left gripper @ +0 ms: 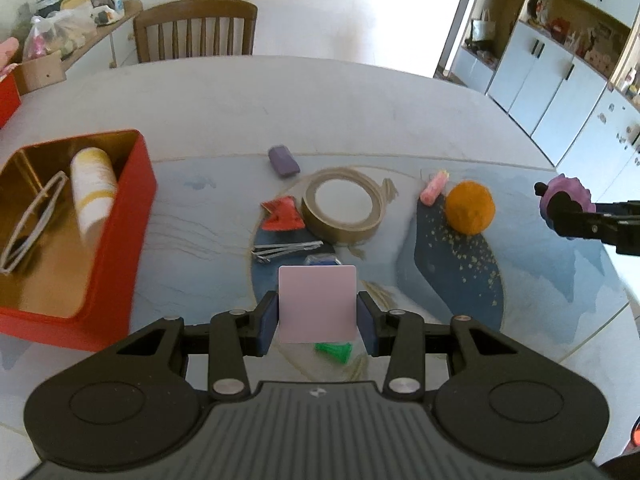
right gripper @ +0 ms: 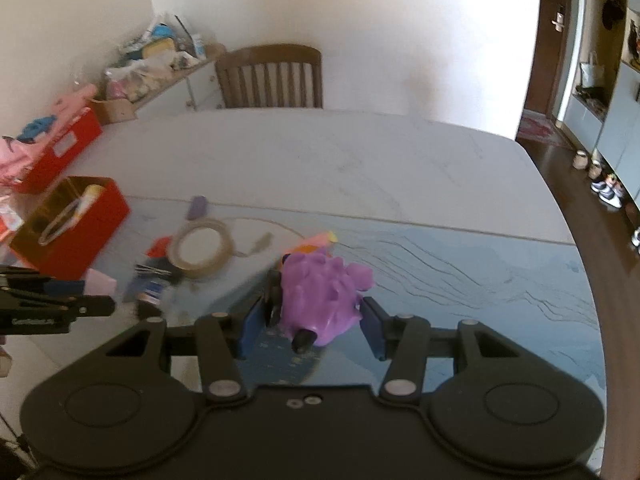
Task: Organize rigid objects
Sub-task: 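Carry the note pad and plush over the red tin box with both tools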
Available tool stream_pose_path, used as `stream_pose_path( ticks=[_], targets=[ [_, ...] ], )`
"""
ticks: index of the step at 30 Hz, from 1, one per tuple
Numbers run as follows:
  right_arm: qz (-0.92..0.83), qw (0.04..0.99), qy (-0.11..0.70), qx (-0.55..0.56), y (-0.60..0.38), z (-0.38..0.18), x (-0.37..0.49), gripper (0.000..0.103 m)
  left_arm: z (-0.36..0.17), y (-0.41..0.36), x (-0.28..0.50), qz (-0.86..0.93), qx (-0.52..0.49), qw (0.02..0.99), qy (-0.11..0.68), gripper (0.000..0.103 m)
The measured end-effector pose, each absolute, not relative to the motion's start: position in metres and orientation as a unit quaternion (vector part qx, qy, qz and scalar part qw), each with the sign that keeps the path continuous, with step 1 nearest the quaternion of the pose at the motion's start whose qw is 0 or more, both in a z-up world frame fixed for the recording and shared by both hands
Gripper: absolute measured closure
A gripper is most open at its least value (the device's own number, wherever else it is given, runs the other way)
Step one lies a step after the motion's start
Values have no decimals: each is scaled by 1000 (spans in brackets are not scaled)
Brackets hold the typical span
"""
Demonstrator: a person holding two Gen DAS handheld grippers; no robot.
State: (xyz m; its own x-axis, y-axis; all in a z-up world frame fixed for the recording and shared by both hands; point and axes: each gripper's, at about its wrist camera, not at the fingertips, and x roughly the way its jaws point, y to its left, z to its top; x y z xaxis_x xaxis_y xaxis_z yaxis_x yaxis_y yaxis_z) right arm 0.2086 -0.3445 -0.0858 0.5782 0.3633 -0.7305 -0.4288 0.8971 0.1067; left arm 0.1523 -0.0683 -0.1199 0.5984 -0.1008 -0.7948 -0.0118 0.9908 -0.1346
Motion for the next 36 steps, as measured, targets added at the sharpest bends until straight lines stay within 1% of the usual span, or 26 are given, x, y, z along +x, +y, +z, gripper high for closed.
stream_pose_path(
  ticks=[7,16,27,36],
  targets=[
    [254,887,384,-37,-310,-62,189,52,-98,-46,141,-27,-67,896,437,62],
    [283,882,374,-46,-244,-50,174,52,-82,1,128,-14,-72,899,432,62],
    [330,869,363,-69,-151,-44,158,52,-71,79,123,7,-76,905,420,62],
    [357,855,365,-96,-79,-48,156,52,-72,139,142,25,-75,905,417,62]
  ],
)
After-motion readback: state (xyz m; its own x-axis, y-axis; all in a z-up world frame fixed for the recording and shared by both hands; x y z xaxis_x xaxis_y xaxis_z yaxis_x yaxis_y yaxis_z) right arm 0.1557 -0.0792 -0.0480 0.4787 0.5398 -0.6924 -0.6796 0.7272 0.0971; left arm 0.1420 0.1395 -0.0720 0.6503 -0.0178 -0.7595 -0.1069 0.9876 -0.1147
